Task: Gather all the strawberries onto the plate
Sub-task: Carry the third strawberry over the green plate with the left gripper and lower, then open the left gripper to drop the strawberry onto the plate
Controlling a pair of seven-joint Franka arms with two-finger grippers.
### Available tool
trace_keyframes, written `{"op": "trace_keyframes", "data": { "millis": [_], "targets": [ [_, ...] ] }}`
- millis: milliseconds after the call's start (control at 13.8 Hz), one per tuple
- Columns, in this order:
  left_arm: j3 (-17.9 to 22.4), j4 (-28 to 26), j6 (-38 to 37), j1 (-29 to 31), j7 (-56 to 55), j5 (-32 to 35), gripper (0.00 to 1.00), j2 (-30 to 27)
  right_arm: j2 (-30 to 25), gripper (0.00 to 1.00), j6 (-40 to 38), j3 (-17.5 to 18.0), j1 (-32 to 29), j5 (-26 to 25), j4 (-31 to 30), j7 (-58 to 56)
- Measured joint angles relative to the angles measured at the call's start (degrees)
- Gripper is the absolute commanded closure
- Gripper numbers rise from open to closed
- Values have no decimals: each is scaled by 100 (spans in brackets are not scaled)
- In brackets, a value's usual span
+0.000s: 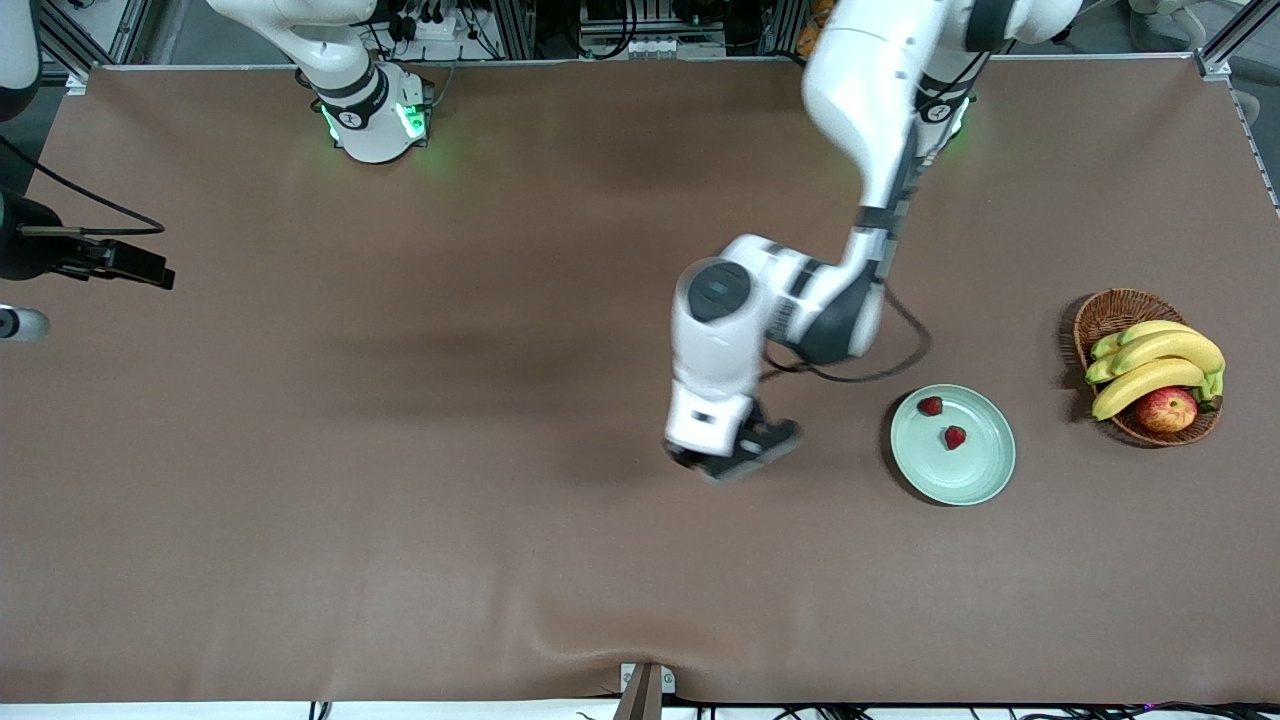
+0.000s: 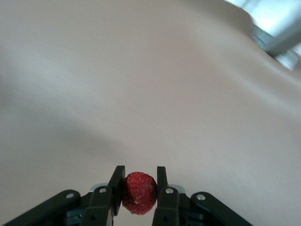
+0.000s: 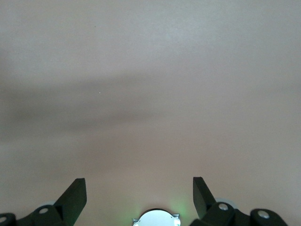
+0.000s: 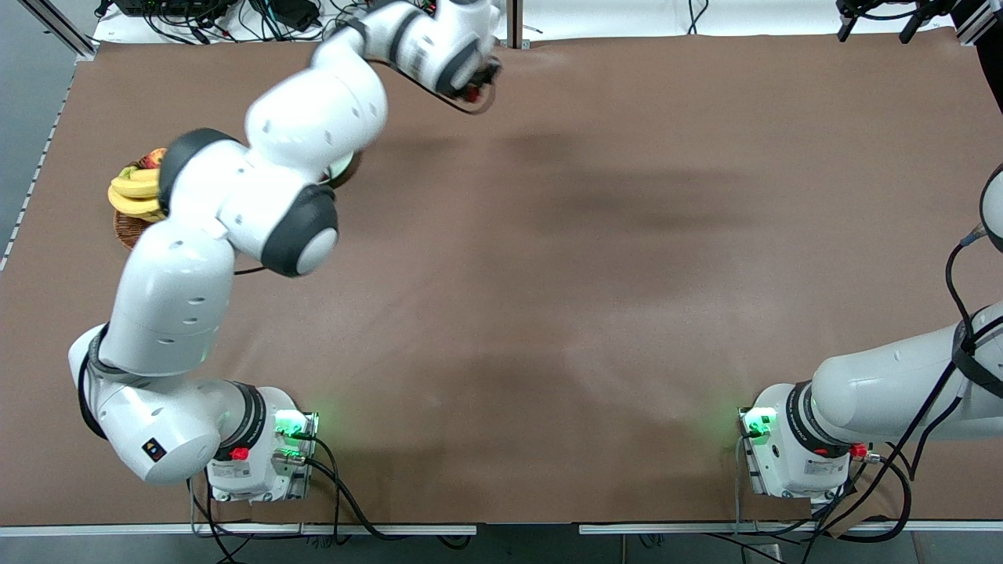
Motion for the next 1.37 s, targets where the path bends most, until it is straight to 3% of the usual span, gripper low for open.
{"op": "trace_keyframes", "data": {
  "millis": [289,723,1301,1373],
  "targets": [
    [-27,-125,-379,832,-8,-4,100,-43,-2,0,3,-157,-24,36,-2,-9],
    [-33,-894,-388,1534,361,-5,100,-305,-1,0,54,-150,-23,161,-10,-9],
    [-180,-2117,318,2564,1738,-5,100,-543,-4,0,161,-153,-23,166,-13,-8],
    [-250,-2171,386,2667,1807,-5,56,-543,-7,0,161,-152,-20,169,-12,-8]
  ]
}}
